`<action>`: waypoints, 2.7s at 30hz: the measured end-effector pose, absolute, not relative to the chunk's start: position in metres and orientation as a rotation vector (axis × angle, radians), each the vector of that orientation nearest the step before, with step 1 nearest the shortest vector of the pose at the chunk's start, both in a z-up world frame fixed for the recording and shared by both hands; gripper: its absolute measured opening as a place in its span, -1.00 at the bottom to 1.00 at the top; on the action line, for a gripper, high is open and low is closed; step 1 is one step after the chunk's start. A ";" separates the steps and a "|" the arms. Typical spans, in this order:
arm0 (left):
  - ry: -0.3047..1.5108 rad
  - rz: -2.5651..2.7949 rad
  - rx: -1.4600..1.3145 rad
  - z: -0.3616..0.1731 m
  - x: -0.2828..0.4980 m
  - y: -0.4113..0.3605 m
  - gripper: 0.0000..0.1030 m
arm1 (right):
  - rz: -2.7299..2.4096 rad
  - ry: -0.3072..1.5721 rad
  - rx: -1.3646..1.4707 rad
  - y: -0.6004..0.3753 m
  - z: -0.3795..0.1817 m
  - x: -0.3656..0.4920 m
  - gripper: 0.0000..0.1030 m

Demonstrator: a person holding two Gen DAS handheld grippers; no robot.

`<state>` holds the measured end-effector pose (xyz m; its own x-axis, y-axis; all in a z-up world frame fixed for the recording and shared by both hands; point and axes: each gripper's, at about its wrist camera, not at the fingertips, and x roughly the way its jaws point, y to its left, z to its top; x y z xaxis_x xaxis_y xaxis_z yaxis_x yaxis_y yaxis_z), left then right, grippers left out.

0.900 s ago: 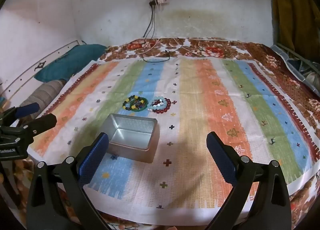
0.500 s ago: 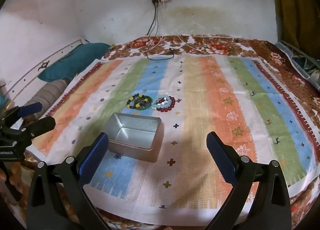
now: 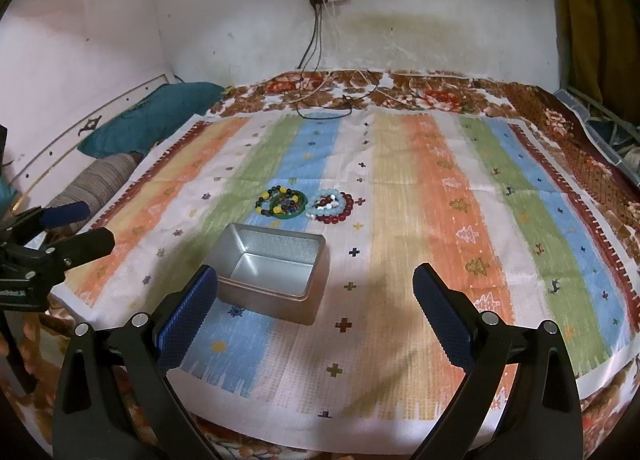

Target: Organize jewelry

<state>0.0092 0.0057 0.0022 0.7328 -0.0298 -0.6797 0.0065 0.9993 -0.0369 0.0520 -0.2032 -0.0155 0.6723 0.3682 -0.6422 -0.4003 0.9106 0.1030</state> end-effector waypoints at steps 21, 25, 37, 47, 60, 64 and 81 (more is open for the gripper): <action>0.790 0.009 -0.057 -0.006 0.013 0.016 0.89 | 0.440 0.725 -0.049 -0.201 -0.017 0.056 0.92; 0.793 0.024 -0.059 -0.007 0.013 0.018 0.89 | 0.435 0.727 -0.053 -0.199 -0.018 0.056 0.92; 0.801 0.034 -0.062 -0.007 0.014 0.022 0.89 | 0.430 0.726 -0.064 -0.198 -0.018 0.058 0.92; 0.798 0.032 -0.053 -0.008 0.015 0.020 0.89 | 0.430 0.727 -0.064 -0.196 -0.018 0.059 0.92; 0.817 0.052 -0.041 -0.010 0.032 0.022 0.89 | 0.435 0.732 -0.080 -0.191 -0.015 0.070 0.92; 0.823 0.054 -0.037 -0.007 0.038 0.022 0.89 | 0.438 0.735 -0.080 -0.190 -0.013 0.077 0.92; 0.859 0.110 -0.026 -0.006 0.086 0.042 0.89 | 0.440 0.771 -0.094 -0.173 -0.014 0.124 0.92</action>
